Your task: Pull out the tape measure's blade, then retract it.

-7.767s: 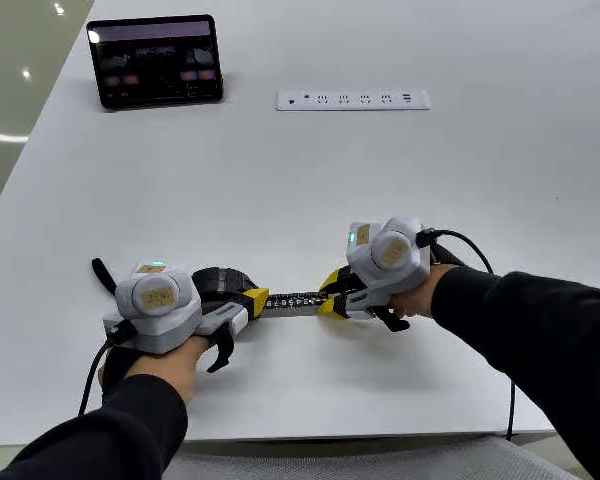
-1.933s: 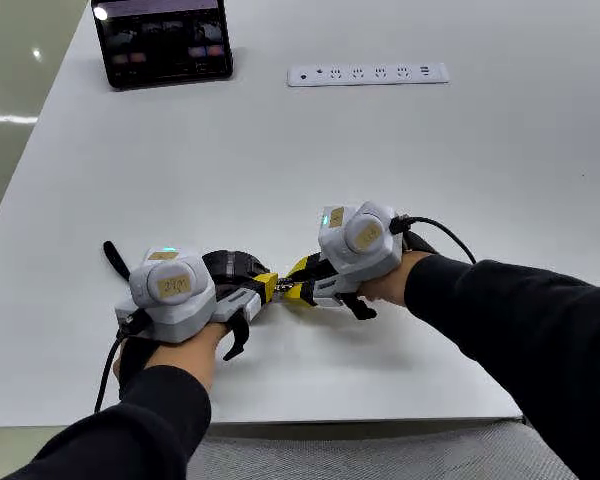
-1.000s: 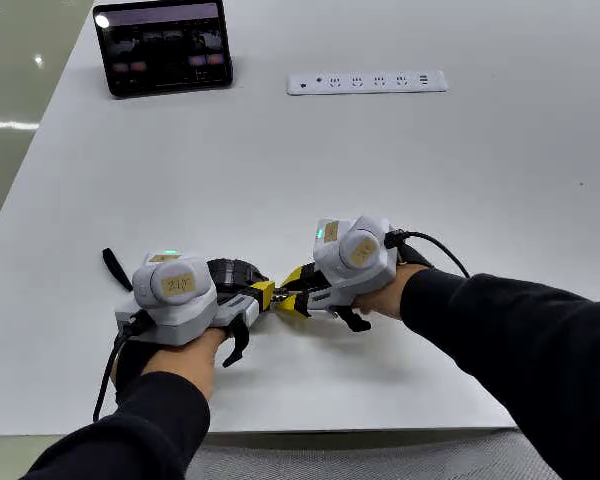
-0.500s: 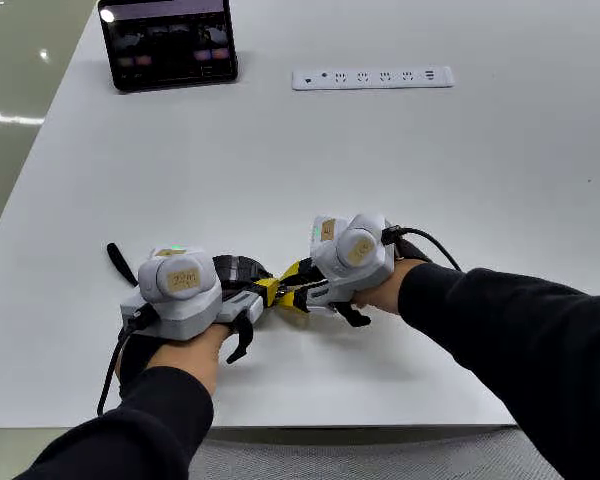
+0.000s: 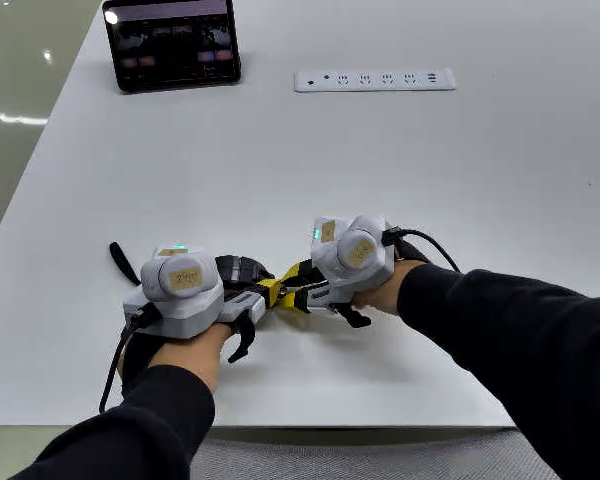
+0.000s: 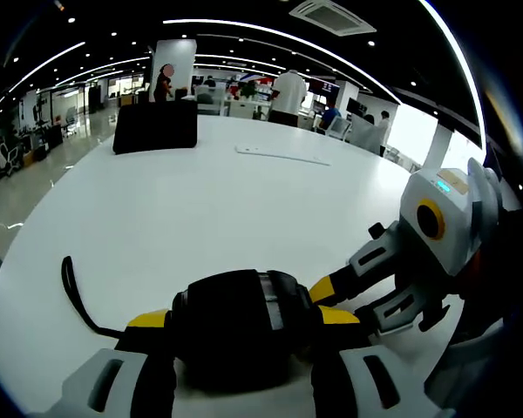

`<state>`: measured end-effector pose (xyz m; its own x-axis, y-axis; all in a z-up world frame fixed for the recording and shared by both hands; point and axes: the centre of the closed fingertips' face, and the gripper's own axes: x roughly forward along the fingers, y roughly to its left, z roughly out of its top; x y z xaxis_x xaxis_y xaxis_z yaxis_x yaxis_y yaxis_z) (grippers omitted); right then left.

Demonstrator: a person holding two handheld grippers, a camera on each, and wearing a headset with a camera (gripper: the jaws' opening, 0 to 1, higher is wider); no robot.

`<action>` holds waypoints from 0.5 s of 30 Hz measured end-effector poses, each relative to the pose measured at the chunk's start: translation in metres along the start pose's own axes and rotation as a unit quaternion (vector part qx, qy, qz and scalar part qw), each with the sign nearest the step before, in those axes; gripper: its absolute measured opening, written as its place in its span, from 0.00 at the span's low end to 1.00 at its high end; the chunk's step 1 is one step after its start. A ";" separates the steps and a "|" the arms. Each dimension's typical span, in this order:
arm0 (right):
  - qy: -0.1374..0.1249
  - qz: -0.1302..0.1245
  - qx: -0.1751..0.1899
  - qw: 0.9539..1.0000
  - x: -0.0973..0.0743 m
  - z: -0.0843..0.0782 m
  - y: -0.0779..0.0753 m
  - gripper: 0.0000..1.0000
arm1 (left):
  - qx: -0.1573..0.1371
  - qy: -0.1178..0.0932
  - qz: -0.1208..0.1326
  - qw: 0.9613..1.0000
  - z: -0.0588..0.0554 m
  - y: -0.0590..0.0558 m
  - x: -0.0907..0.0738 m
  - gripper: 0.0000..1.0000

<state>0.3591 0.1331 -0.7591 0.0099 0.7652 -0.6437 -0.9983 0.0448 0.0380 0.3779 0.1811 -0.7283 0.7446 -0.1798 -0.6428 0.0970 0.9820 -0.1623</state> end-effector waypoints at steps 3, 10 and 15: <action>0.003 -0.002 0.006 1.000 0.000 0.000 0.000 0.12 | -0.005 0.001 -0.008 1.000 0.000 0.001 0.000 0.60; 0.020 -0.025 0.017 0.999 -0.002 -0.001 -0.004 0.17 | -0.024 0.003 -0.035 0.999 0.005 0.000 -0.003 0.61; 0.007 -0.055 0.026 0.998 -0.025 0.003 -0.017 0.29 | 0.005 -0.038 -0.079 0.996 0.032 0.001 -0.014 0.98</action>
<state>0.3762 0.1149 -0.7419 0.1171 0.7446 -0.6572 -0.9870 0.1605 0.0060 0.3881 0.1861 -0.6954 0.7670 -0.3271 -0.5520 0.2223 0.9425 -0.2495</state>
